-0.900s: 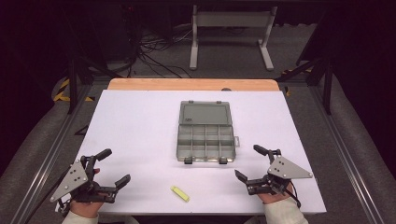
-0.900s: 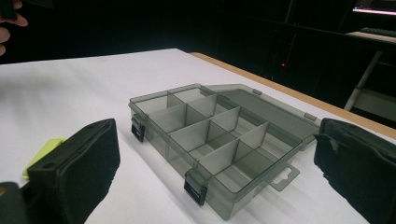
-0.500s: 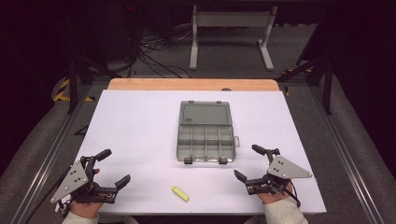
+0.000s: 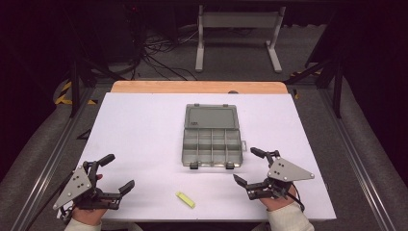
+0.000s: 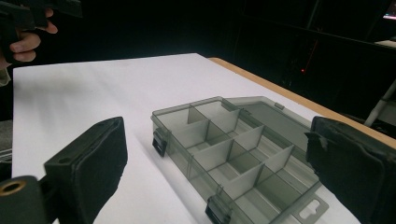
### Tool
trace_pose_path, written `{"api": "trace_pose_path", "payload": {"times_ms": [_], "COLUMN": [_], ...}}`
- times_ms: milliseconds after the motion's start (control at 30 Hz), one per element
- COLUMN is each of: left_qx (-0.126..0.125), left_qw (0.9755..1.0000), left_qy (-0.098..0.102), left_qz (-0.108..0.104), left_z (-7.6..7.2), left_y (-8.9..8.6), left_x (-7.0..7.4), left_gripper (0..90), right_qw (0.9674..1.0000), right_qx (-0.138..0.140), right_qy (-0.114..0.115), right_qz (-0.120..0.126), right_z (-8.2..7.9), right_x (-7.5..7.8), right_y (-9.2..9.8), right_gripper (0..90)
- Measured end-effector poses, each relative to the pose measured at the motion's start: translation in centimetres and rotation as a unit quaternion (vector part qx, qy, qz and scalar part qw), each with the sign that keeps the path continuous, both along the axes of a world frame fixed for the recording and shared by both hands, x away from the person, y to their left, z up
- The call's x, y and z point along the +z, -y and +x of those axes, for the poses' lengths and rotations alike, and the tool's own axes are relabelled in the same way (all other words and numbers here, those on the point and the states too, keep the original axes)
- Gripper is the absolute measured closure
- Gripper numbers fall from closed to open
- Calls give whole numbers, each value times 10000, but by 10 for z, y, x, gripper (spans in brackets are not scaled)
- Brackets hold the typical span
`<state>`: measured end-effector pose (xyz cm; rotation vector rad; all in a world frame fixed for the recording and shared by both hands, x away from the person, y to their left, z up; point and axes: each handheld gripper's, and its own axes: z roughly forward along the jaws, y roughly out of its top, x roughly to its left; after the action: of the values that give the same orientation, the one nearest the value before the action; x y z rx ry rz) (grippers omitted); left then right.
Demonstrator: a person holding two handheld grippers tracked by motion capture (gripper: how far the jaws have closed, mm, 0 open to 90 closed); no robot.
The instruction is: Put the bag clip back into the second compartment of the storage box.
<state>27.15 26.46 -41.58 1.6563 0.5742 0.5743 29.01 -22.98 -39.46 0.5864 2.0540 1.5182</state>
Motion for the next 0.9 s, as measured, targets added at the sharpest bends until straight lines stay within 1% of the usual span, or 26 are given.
{"api": "trace_pose_path", "payload": {"times_ms": [100, 133, 300, 400, 467, 633, 800, 900], "left_qx": [9, -3, 5, 7, 7, 8, -2, 2], "left_qw": [10000, 10000, 10000, 10000, 10000, 10000, 10000, 10000], "left_qy": [-2, -12, 22, 12, 4, 6, 6, 3], "left_qz": [-4, 23, 24, 7, 20, 6, 24, 8], "left_z": [0, 0, 1, 1, 1, 1, 2, 2], "left_y": [0, 0, 1, 1, 0, 1, 2, 1], "left_x": [0, 0, 0, -1, 0, -1, -1, -1], "left_gripper": [4, 4, 4, 4, 4, 4, 4, 4], "right_qw": [10000, 9999, 9994, 9990, 9987, 9978, 9966, 9959], "right_qx": [49, 101, 328, 446, 508, 654, 790, 868], "right_qy": [-22, -29, -94, -32, -36, -126, -195, -229], "right_qz": [8, 15, 23, 39, 29, 2, -99, -83], "right_z": [1, 1, 4, 6, 7, 10, 14, 16], "right_x": [3, 5, 8, 9, 11, 14, 15, 17], "right_y": [-5, -9, -23, -32, -36, -50, -66, -73], "right_gripper": [67, 73, 81, 79, 78, 69, 67, 70]}}
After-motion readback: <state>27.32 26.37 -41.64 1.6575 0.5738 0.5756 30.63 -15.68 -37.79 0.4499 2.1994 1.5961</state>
